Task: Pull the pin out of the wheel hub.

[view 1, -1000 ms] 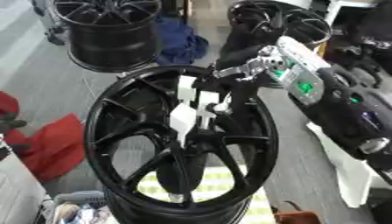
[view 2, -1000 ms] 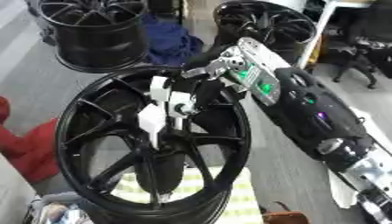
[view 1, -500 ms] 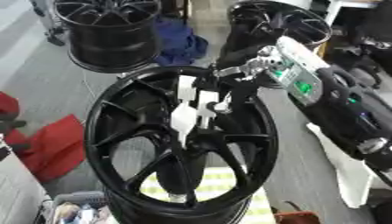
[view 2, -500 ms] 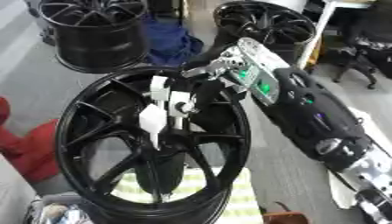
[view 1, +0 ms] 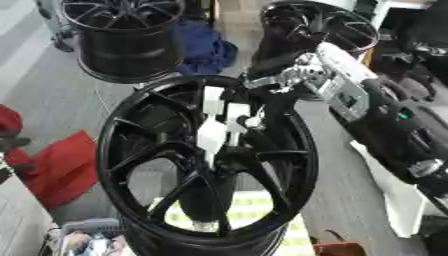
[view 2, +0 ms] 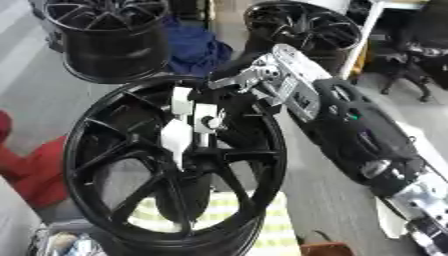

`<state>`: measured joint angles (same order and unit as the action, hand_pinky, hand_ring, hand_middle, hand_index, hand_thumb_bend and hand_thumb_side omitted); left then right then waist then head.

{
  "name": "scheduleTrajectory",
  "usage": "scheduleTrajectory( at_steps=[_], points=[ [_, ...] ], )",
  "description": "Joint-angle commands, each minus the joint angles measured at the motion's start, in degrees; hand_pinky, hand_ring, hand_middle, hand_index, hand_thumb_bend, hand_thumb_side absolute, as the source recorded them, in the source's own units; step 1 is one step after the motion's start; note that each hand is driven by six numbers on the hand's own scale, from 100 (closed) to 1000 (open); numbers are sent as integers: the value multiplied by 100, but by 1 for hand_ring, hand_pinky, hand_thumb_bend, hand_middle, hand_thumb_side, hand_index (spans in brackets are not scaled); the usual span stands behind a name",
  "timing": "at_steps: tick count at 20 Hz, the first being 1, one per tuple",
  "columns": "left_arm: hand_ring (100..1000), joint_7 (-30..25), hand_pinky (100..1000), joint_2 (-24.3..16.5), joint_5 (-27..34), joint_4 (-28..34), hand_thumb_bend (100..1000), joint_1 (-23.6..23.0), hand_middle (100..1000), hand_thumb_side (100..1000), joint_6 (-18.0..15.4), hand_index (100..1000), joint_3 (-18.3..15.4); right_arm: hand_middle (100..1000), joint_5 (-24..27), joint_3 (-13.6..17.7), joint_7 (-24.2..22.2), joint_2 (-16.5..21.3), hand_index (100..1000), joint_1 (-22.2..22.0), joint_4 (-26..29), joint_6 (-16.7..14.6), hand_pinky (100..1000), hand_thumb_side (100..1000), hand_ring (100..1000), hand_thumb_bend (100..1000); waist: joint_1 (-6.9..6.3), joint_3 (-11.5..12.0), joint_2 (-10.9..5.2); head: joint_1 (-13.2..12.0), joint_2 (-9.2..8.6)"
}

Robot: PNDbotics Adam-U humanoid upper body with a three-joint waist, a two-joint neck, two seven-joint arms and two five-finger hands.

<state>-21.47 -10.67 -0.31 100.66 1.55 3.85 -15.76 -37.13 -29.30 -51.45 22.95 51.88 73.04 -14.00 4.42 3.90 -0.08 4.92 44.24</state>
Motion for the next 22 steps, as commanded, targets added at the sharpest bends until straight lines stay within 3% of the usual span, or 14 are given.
scheduleTrajectory(
  at_steps=[1,16,22],
  points=[
    [1000,-14,707,-123,6,97,113,61,763,704,-12,888,-1,757,-45,-44,-52,132,575,14,41,37,780,590,792,120,-33,-13,-39,-2,-12],
    [1000,-21,707,-118,11,107,110,60,764,706,-7,889,-1,757,-25,-49,-52,157,577,23,107,109,778,586,791,120,-32,-25,-46,-3,-12],
    [1000,-25,707,-116,11,108,110,60,764,707,-5,889,0,750,-25,-78,-52,135,658,25,95,108,774,586,788,117,-30,-19,-44,1,-12]
  ],
)
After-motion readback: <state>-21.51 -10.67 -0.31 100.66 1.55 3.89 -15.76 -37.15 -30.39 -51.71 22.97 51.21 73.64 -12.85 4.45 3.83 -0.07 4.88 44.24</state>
